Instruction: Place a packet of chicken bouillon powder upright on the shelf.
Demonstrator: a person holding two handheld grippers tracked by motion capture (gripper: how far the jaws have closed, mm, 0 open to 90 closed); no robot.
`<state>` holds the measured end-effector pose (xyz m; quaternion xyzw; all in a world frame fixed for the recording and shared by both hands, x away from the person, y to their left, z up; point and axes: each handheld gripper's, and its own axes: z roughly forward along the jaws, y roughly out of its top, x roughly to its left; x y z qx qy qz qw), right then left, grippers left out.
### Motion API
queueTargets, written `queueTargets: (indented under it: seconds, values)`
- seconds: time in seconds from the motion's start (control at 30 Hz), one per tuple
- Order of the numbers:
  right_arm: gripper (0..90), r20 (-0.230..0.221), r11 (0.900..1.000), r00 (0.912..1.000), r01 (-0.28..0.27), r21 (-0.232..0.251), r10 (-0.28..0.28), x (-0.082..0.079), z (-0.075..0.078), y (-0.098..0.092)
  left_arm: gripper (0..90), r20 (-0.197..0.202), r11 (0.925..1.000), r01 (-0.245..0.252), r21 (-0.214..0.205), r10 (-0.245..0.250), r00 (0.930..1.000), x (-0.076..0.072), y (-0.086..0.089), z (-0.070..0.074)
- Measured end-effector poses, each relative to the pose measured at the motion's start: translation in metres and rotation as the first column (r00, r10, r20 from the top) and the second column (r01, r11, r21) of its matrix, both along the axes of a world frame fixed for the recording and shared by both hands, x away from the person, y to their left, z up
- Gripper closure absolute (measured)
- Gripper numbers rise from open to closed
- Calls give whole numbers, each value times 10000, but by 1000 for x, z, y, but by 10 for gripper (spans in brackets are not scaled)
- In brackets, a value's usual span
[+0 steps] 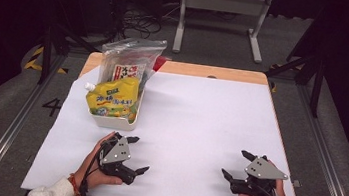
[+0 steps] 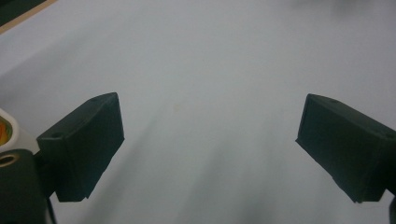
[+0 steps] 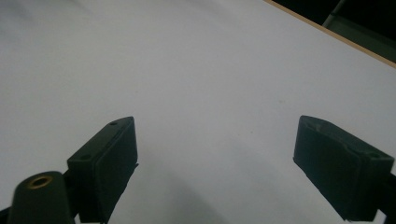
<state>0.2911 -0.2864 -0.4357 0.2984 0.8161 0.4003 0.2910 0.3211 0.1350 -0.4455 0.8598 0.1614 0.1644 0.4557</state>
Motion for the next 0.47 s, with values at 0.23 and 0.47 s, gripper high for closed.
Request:
queueTargets:
  seconds: [0.23,0.47]
  values:
    - [133,37,10000,10000,65,-30,-65,0,0,-1,74,-156,9995,-168,271,172,9997,3,-2,-2]
    - [136,-40,10000,10000,64,-65,-64,-1,-1,1,76,-219,9997,-144,191,148,9997,6,-2,-2]
